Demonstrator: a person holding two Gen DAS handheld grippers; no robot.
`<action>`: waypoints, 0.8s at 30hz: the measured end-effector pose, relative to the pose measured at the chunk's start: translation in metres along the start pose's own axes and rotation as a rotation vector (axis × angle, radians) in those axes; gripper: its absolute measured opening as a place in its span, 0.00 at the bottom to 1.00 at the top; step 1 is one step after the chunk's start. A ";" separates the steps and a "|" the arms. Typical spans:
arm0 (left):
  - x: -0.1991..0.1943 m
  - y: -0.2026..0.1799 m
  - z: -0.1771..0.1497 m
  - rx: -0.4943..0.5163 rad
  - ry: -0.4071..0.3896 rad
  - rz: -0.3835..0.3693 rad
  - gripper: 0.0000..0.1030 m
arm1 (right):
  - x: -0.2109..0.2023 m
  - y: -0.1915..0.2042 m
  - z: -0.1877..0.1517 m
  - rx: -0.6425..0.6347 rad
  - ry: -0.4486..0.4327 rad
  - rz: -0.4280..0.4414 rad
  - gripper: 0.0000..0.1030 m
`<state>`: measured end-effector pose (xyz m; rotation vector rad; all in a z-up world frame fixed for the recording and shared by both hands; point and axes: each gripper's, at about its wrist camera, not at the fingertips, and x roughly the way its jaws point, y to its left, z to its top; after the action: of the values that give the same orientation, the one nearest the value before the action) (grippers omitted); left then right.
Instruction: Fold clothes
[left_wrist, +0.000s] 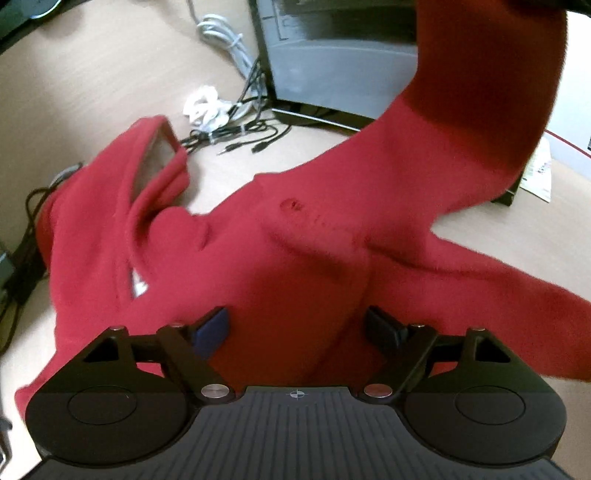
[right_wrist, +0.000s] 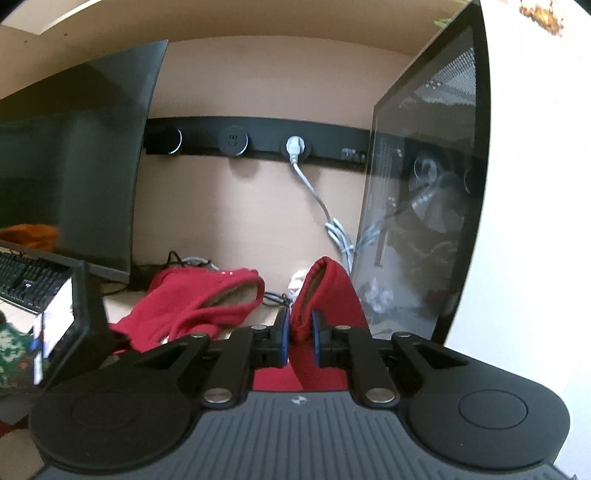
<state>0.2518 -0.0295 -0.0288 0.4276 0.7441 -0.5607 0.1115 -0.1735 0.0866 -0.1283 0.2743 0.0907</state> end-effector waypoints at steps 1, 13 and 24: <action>0.002 -0.002 0.002 0.005 -0.006 0.005 0.77 | 0.000 -0.001 -0.001 0.001 0.004 0.001 0.11; -0.077 0.104 -0.011 -0.457 -0.228 0.101 0.16 | 0.009 0.012 0.018 -0.051 -0.026 0.027 0.11; -0.232 0.253 -0.164 -0.978 -0.356 0.371 0.30 | 0.036 0.039 0.028 -0.160 -0.016 -0.120 0.44</action>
<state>0.1834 0.3304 0.0735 -0.4342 0.4980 0.1142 0.1495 -0.1281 0.0989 -0.3024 0.2423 -0.0055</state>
